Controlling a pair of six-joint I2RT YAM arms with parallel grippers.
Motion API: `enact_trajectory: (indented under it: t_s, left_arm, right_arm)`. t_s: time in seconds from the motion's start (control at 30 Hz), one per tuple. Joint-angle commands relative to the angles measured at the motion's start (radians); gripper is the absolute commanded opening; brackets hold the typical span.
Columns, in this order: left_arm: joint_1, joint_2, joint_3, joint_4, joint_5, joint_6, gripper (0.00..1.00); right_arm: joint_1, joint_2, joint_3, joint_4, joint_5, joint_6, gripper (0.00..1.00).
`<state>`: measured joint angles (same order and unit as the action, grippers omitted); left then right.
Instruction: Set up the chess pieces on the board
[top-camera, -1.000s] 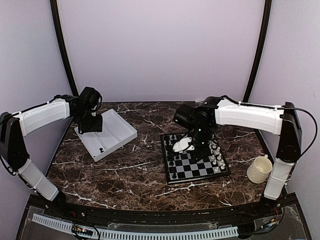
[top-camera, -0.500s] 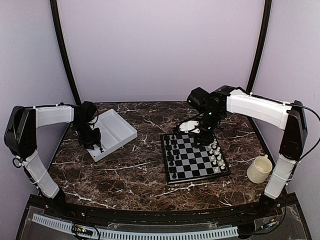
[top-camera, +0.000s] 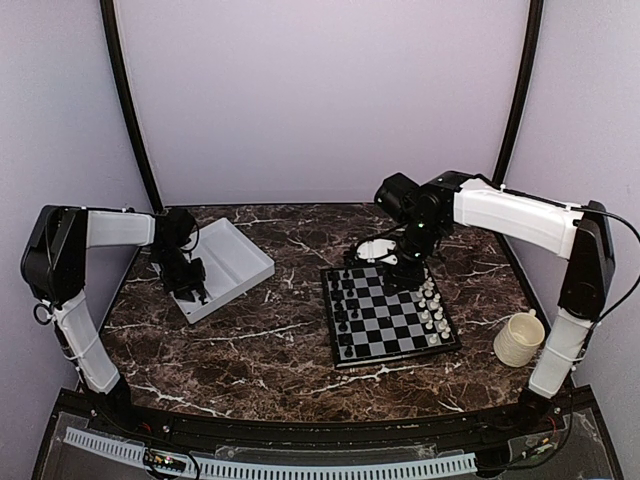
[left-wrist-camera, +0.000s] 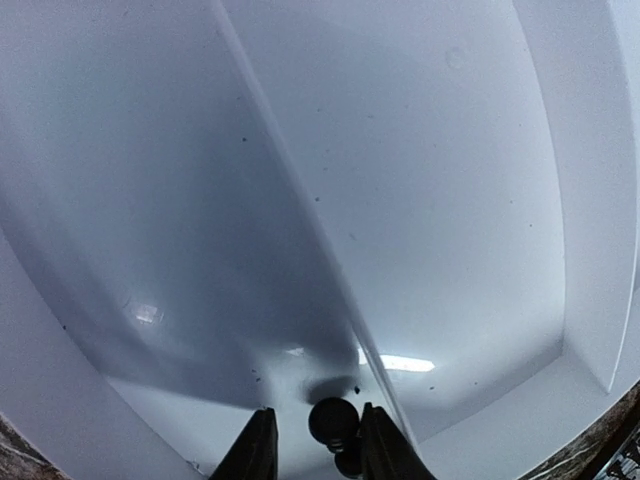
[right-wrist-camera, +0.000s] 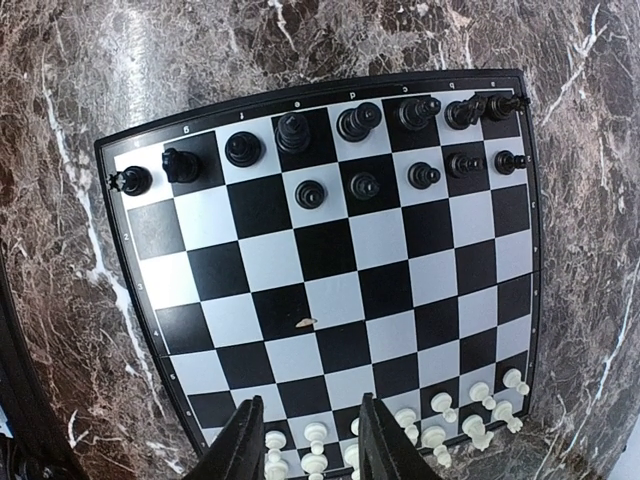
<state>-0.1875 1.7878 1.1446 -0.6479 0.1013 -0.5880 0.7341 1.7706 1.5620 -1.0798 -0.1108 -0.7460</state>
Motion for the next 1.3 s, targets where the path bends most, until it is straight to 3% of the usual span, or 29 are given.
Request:
enact_trajectory:
  t_s: [0.0, 0.47, 0.8, 1.27]
  left_arm:
    - [0.009, 0.013, 0.026, 0.009, 0.001, -0.004, 0.31]
    - [0.010, 0.053, 0.060, -0.037, -0.027, 0.012, 0.17]
    - [0.010, 0.023, 0.061, -0.114, -0.048, 0.017, 0.28]
    - [0.009, 0.044, 0.045, -0.099, -0.011, 0.014, 0.21]
  right_arm:
    - [-0.006, -0.001, -0.003, 0.015, -0.024, 0.014, 0.33]
    - [-0.006, 0.025, 0.010, 0.027, -0.040, 0.017, 0.33]
    - [-0.006, 0.033, 0.018, 0.032, -0.053, 0.020, 0.33]
    - [-0.006, 0.036, 0.010, 0.043, -0.063, 0.019, 0.33]
